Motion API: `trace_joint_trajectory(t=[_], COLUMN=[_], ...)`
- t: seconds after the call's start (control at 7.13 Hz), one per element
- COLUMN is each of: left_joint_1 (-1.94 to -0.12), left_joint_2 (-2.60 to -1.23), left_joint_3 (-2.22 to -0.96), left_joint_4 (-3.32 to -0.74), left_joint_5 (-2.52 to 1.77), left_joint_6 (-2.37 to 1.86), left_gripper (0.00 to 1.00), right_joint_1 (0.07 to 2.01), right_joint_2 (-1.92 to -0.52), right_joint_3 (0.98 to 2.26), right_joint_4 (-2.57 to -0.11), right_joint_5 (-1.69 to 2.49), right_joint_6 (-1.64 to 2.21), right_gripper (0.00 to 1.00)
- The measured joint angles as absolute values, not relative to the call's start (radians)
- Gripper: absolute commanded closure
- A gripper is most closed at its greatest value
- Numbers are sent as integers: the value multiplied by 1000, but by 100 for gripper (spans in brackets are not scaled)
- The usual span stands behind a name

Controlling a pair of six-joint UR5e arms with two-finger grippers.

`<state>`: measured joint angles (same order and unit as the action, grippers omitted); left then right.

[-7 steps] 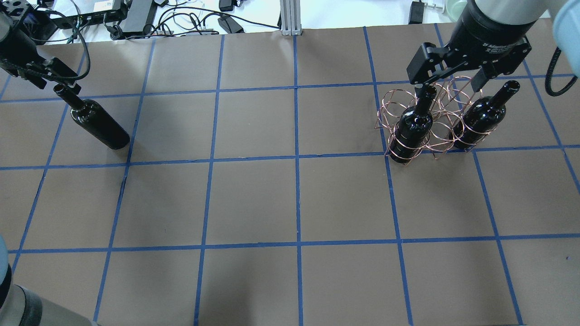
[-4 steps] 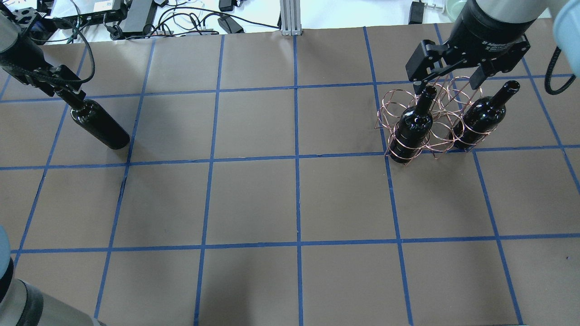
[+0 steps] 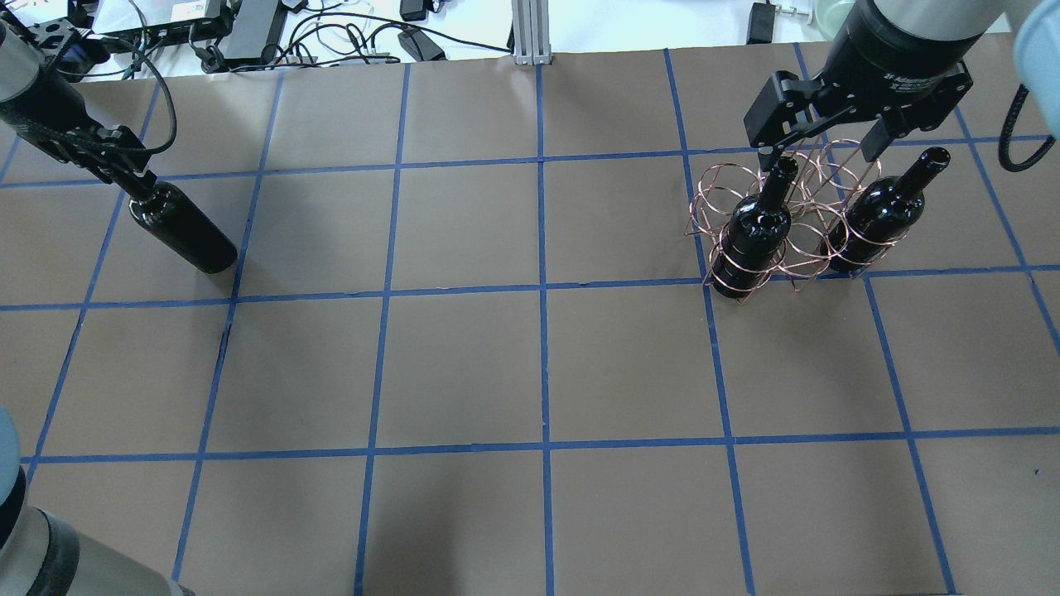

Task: Place wine into wine basket
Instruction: 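Lower the left gripper and close it on the bottle neck, then lift the bottle with the left gripper and stand it upright mid-table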

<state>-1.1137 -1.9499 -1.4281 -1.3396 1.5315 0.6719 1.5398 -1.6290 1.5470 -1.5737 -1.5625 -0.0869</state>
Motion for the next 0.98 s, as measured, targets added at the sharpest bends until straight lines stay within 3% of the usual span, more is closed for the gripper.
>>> trace_joint_trajectory(t=[0.14, 0.98], left_joint_1=[-1114, -1192], left_joint_2=[-1951, -1873], left_joint_3=[-1428, -1424], left_joint_4=[-1341, -1378], left_joint_5=[1533, 1540], left_joint_6=[669, 534], left_gripper=[100, 100], right_joint_1=[1540, 1541], right_joint_2=[-1629, -1630], right_joint_3=[1547, 1548], right_joint_4=[-1574, -1571], right_joint_5=[-1561, -1561], right_joint_6=[-86, -88], right_gripper=[0, 0])
